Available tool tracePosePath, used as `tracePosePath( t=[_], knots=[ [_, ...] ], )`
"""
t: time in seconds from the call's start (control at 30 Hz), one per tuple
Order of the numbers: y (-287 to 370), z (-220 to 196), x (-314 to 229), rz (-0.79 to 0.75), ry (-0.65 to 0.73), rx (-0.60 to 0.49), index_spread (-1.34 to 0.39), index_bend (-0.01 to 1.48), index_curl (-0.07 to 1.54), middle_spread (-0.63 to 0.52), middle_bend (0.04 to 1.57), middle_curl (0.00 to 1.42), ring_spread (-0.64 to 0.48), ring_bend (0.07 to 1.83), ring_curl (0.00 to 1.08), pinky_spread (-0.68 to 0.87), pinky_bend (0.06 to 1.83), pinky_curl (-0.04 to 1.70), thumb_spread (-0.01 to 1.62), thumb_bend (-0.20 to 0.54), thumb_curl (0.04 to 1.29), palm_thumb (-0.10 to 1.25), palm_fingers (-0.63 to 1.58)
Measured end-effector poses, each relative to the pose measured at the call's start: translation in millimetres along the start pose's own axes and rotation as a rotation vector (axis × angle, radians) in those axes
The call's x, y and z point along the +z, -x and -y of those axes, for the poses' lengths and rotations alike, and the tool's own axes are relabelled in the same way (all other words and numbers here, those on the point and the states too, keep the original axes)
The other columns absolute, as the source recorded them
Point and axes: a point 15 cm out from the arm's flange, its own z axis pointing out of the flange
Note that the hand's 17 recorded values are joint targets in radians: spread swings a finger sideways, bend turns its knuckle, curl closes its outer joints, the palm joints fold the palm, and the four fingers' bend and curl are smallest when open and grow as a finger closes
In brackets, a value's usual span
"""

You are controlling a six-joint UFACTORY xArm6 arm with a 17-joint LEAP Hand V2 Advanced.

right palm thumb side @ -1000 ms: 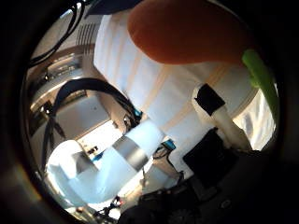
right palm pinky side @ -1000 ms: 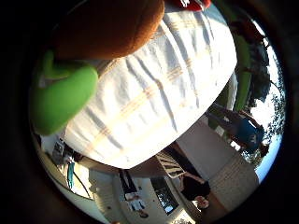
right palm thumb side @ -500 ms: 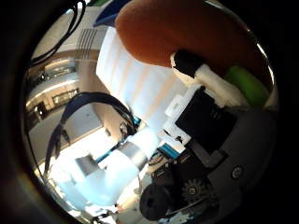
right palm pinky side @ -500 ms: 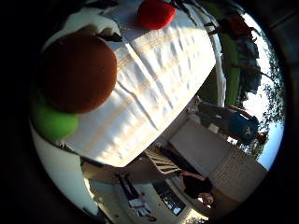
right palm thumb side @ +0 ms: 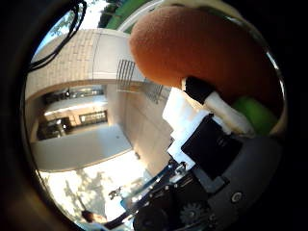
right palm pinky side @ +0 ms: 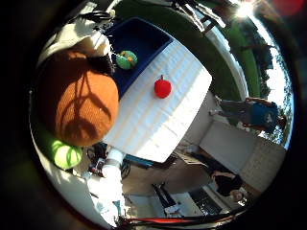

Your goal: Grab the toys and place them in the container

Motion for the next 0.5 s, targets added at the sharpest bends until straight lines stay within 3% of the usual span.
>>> tracePosePath(
  t=[0.07, 0.2, 0.23, 0.3, 0.37, 0.5],
  knots=[
    [0.8, 21.0, 21.6, 0.004, -0.016, 0.010, -0.87, 0.73, 0.34, -0.26, 1.16, 1.01, -0.11, 1.40, 0.83, 0.16, 1.54, 0.66, 1.12, -0.045, 0.61, 0.92, 0.85],
    [-3.3, 43.1, 74.1, 0.013, 0.023, 0.058, -0.81, 0.74, 0.39, -0.23, 1.09, 0.98, -0.07, 1.34, 0.79, 0.19, 1.48, 0.66, 1.15, -0.037, 0.59, 0.89, 0.78],
    [-5.4, 44.3, 83.6, 0.016, 0.041, 0.068, -0.77, 0.74, 0.40, -0.21, 1.03, 0.95, -0.05, 1.31, 0.78, 0.20, 1.47, 0.66, 1.15, -0.040, 0.58, 0.87, 0.69],
    [-9.1, 43.9, 96.0, 0.022, 0.072, 0.077, -0.56, 0.67, 0.43, -0.16, 0.69, 0.85, 0.01, 1.21, 0.77, 0.25, 1.49, 0.70, 1.16, -0.036, 0.57, 0.84, 0.15],
    [-14.0, 44.1, 108.5, 0.028, 0.101, 0.085, -0.45, 0.66, 0.43, -0.08, 0.49, 0.73, 0.10, 0.99, 0.68, 0.31, 1.39, 0.65, 1.16, -0.035, 0.56, 0.83, -0.21],
    [-13.8, 46.7, 125.2, 0.036, 0.144, 0.077, -0.40, 0.48, 0.34, 0.04, 0.25, 0.55, 0.24, 0.61, 0.45, 0.40, 1.15, 0.49, 1.15, -0.030, 0.54, 0.80, -0.24]
  ],
)
